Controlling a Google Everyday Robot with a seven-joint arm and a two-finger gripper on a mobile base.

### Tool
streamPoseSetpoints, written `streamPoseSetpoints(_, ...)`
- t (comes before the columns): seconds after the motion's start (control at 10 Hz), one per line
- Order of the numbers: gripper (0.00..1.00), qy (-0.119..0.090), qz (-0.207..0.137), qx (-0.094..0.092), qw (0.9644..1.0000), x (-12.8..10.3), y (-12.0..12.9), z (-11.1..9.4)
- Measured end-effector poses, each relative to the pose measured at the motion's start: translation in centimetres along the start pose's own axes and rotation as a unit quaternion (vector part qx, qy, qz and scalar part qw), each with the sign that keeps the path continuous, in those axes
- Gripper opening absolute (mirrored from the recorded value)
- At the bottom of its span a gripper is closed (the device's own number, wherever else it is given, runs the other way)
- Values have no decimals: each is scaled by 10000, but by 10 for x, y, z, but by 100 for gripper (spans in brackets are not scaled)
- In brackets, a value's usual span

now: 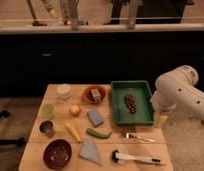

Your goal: Place pepper in table surface

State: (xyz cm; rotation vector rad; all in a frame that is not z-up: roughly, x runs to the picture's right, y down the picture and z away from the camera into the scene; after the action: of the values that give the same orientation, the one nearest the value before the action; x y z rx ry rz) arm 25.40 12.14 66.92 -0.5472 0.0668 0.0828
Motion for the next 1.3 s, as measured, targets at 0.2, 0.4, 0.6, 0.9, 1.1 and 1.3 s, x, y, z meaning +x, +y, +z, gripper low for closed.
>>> streamPoseSetpoints(0.2,80,-85,69,27,9999,-35,12,-4)
streamPoseSetpoints(0.4,80,-218,274,-63,9994,-53,19,0)
streamPoseSetpoints(0.6,80,-356,449,-219,9981,-68,24,9)
streamPoseSetpoints(0.9,80,-290,416,-317,9982,-101,35,24)
streamPoseSetpoints(1.1,80,-246,339,-320,9986,-111,38,27)
streamPoseSetpoints(1.3,80,-238,343,-330,9986,-110,39,28)
